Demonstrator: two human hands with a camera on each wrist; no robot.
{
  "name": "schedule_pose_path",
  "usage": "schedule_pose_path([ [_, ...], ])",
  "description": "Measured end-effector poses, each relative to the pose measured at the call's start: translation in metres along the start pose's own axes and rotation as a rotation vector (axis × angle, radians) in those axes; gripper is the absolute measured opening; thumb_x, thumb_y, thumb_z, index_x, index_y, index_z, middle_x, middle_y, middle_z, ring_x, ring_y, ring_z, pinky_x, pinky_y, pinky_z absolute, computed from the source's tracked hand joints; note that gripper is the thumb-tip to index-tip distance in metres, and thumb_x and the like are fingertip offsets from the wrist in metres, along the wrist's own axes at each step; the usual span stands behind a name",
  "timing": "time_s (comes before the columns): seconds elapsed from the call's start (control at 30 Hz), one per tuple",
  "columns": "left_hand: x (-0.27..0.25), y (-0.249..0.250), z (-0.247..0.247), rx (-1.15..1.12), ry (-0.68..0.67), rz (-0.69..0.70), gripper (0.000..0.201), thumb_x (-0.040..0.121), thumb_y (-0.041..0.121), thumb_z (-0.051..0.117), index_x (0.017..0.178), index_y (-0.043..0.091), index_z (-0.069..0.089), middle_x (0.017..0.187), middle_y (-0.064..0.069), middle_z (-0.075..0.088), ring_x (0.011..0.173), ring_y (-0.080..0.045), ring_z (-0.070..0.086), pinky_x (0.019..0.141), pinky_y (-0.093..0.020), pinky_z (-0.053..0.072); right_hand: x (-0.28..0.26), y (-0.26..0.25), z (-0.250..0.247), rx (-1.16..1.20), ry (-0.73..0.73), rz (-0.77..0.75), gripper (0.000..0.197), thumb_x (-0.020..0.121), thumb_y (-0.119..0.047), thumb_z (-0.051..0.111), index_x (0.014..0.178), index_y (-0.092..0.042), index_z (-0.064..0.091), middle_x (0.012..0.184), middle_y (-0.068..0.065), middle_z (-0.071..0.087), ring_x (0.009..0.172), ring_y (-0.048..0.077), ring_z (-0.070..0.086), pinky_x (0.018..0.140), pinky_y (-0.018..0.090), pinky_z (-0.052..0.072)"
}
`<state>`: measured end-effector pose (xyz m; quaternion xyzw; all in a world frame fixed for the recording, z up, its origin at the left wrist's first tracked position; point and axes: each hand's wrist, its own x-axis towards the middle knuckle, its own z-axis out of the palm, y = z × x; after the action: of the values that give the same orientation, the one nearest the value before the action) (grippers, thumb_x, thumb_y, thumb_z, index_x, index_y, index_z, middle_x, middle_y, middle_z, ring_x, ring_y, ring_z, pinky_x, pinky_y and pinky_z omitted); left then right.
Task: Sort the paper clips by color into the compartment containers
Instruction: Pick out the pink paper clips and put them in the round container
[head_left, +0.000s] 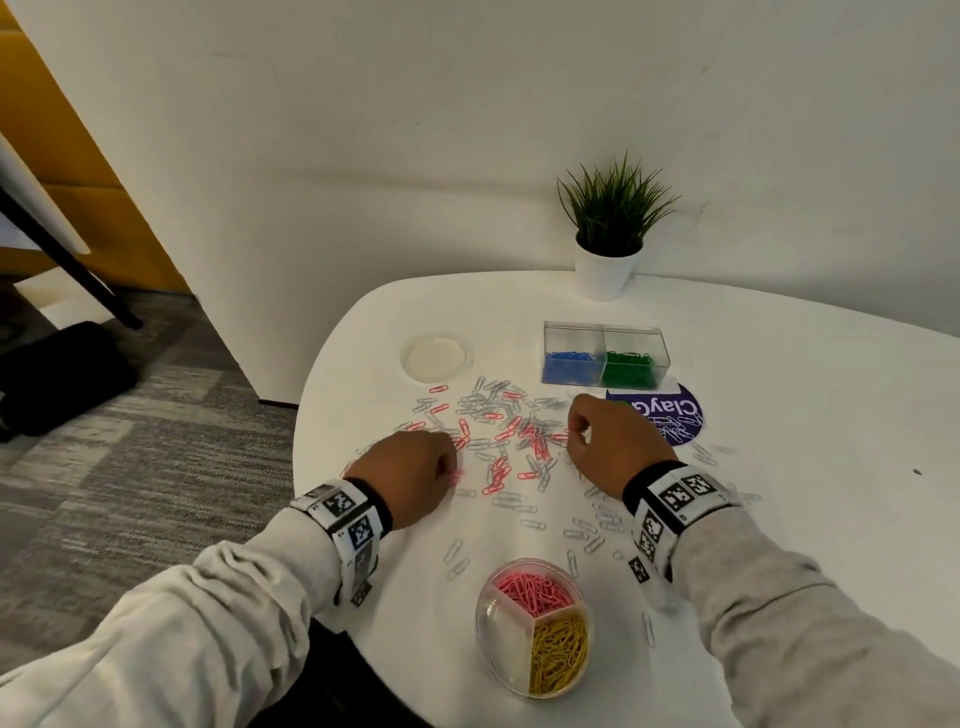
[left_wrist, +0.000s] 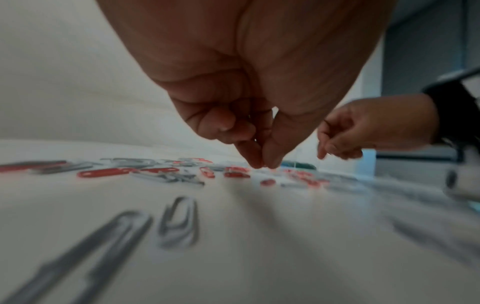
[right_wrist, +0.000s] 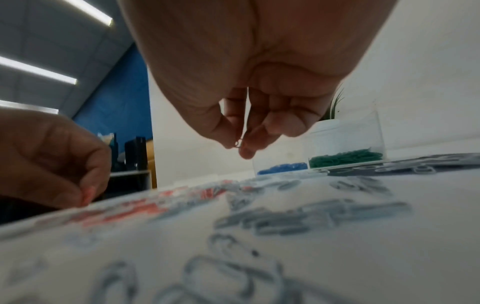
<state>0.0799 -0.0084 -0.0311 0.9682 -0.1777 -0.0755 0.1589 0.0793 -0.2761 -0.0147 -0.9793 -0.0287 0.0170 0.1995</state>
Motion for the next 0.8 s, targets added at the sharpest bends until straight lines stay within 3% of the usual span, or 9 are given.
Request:
schedule_pose_path([
  [0.1, 0.002, -0.008, -0.013, -0.376, 0.016, -0.145, 0.013, 0.091, 0.022, 0.063, 0.098, 0.032, 0.064, 0.085, 0.01, 0.066, 0.077, -0.01, 0.064, 0.067, -0.024, 0.051, -0.004, 0.001, -0.005, 0.257, -0.006, 0.064, 0.012, 0.092, -0.017, 0.056, 0.097, -0.027, 0.054, 0.078, -0.003, 0.066, 0.07, 0.015, 0.064, 0.065, 0.03, 0.054],
  [0.2, 0.003, -0.006, -0.02, -0.963, -0.041, -0.348, 0.022, 0.094, -0.004, 0.048, 0.098, 0.008, 0.066, 0.082, -0.011, 0.067, 0.068, -0.017, 0.069, 0.054, -0.024, 0.052, -0.001, -0.008, -0.006, 0.56, -0.157, 0.166, 0.017, 0.091, -0.005, 0.05, 0.093, -0.018, 0.061, 0.074, 0.007, 0.066, 0.061, 0.017, 0.063, 0.058, 0.033, 0.051],
  [0.3, 0.004, -0.002, -0.022, -1.147, -0.058, -0.482, 0.024, 0.087, -0.011, 0.04, 0.085, 0.0, 0.061, 0.074, -0.015, 0.061, 0.058, -0.021, 0.061, 0.051, -0.027, 0.047, 0.006, -0.027, 0.001, 0.487, -0.369, 0.093, 0.013, 0.091, -0.009, 0.053, 0.089, -0.014, 0.065, 0.076, 0.001, 0.063, 0.062, 0.014, 0.054, 0.057, 0.026, 0.043],
  [0.33, 0.004, -0.002, -0.021, -1.073, -0.064, -0.476, 0.02, 0.087, -0.007, 0.043, 0.084, 0.001, 0.062, 0.071, -0.012, 0.058, 0.056, -0.02, 0.055, 0.051, -0.026, 0.043, 0.01, -0.033, 0.006, 0.36, -0.394, 0.005, 0.011, 0.091, -0.015, 0.056, 0.092, -0.015, 0.067, 0.083, -0.002, 0.063, 0.069, 0.012, 0.056, 0.062, 0.024, 0.043],
  [0.4, 0.005, -0.004, -0.018, -0.679, -0.075, -0.352, 0.009, 0.088, 0.008, 0.058, 0.087, 0.006, 0.067, 0.073, 0.002, 0.057, 0.061, -0.014, 0.051, 0.056, -0.021, 0.04, 0.016, -0.042, 0.015, 0.06, -0.368, -0.172, 0.012, 0.092, -0.026, 0.06, 0.101, -0.022, 0.066, 0.097, -0.008, 0.06, 0.088, 0.012, 0.055, 0.075, 0.023, 0.04],
  [0.47, 0.002, -0.003, -0.013, -0.251, -0.051, -0.177, 0.009, 0.086, 0.026, 0.068, 0.092, 0.021, 0.068, 0.086, 0.012, 0.057, 0.08, -0.01, 0.055, 0.069, -0.018, 0.039, 0.019, -0.048, 0.02, -0.105, -0.327, -0.258, 0.017, 0.093, -0.036, 0.06, 0.108, -0.029, 0.064, 0.109, -0.007, 0.056, 0.101, 0.013, 0.052, 0.084, 0.025, 0.039],
  [0.53, 0.0, -0.002, -0.007, -0.038, -0.017, -0.093, 0.015, 0.088, 0.041, 0.065, 0.099, 0.031, 0.065, 0.104, 0.012, 0.058, 0.1, -0.011, 0.055, 0.085, -0.023, 0.042, 0.02, -0.049, 0.023, -0.175, -0.32, -0.286, 0.023, 0.093, -0.041, 0.06, 0.112, -0.03, 0.064, 0.116, -0.005, 0.055, 0.107, 0.016, 0.053, 0.09, 0.028, 0.043],
  [0.6, -0.001, -0.001, -0.001, 0.1, -0.003, -0.031, 0.022, 0.092, 0.046, 0.058, 0.109, 0.033, 0.064, 0.113, 0.008, 0.058, 0.107, -0.015, 0.055, 0.092, -0.029, 0.044, 0.021, -0.048, 0.027, -0.231, -0.328, -0.317, 0.024, 0.093, -0.043, 0.06, 0.112, -0.028, 0.066, 0.117, -0.003, 0.055, 0.107, 0.019, 0.055, 0.09, 0.03, 0.045],
  [0.8, -0.001, 0.001, 0.007, 0.319, -0.054, 0.055, 0.026, 0.097, 0.035, 0.046, 0.106, 0.019, 0.065, 0.106, -0.002, 0.064, 0.096, -0.027, 0.063, 0.079, -0.035, 0.053, 0.014, -0.045, 0.038, -0.428, -0.254, -0.451, 0.031, 0.1, -0.037, 0.045, 0.117, -0.016, 0.061, 0.118, 0.004, 0.056, 0.101, 0.024, 0.06, 0.081, 0.032, 0.046],
])
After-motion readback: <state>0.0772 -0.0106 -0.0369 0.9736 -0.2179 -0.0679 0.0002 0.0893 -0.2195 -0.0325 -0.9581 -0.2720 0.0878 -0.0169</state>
